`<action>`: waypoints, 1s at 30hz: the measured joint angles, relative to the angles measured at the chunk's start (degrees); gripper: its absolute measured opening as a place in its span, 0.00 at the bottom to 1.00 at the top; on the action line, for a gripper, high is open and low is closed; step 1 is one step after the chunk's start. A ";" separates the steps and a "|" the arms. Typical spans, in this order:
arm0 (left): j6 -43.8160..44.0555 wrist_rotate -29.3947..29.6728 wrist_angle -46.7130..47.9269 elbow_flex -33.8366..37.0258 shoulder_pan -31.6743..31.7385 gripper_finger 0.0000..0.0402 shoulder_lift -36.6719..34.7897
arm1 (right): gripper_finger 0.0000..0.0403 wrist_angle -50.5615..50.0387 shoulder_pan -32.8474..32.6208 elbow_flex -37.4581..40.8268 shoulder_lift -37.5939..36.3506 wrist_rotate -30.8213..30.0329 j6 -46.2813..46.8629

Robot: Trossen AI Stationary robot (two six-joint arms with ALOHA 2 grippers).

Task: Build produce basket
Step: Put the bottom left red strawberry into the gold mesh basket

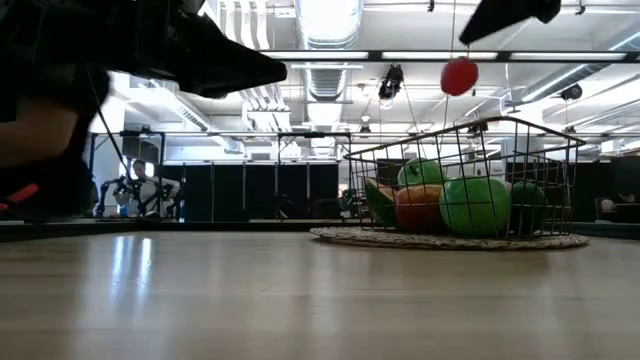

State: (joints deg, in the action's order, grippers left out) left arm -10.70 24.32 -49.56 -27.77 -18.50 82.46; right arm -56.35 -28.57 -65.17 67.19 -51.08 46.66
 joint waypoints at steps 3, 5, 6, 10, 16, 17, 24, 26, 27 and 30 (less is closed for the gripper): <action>0.00 0.00 0.02 0.00 0.00 0.25 0.00 | 0.02 -4.39 3.73 1.34 -2.35 0.14 1.30; 0.00 0.00 0.02 0.00 0.00 0.25 0.00 | 0.02 -6.69 6.06 2.66 -3.91 1.73 2.59; 0.00 0.00 0.02 0.00 0.00 0.25 0.00 | 0.02 -7.81 7.09 3.38 -4.58 2.88 3.30; 0.00 0.00 0.05 0.00 0.00 0.25 0.00 | 0.02 -10.92 10.10 6.65 -7.06 6.77 6.21; 0.00 -0.02 0.35 0.00 -0.02 0.25 0.00 | 0.02 -11.17 12.76 11.83 -9.71 12.22 9.05; 0.00 -0.01 0.39 0.00 -0.02 0.25 0.00 | 0.02 -11.27 13.10 12.48 -9.89 12.33 9.37; 0.00 -0.01 0.42 0.00 0.02 0.25 0.00 | 0.02 -11.11 17.84 14.75 -10.04 15.82 10.41; 0.00 -0.01 0.38 -0.04 0.02 0.25 0.02 | 0.02 -11.13 19.98 15.13 -9.82 18.67 9.63; 0.00 -0.01 0.36 -0.04 0.02 0.25 0.02 | 0.02 -11.12 21.14 15.30 -9.80 20.06 9.04; 0.00 0.00 0.34 -0.04 0.02 0.25 0.02 | 0.02 -10.96 24.25 15.39 -9.30 21.63 6.50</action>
State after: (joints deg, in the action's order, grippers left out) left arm -10.70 24.31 -49.22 -27.81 -18.48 82.47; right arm -67.31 -4.32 -49.78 57.89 -29.45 53.16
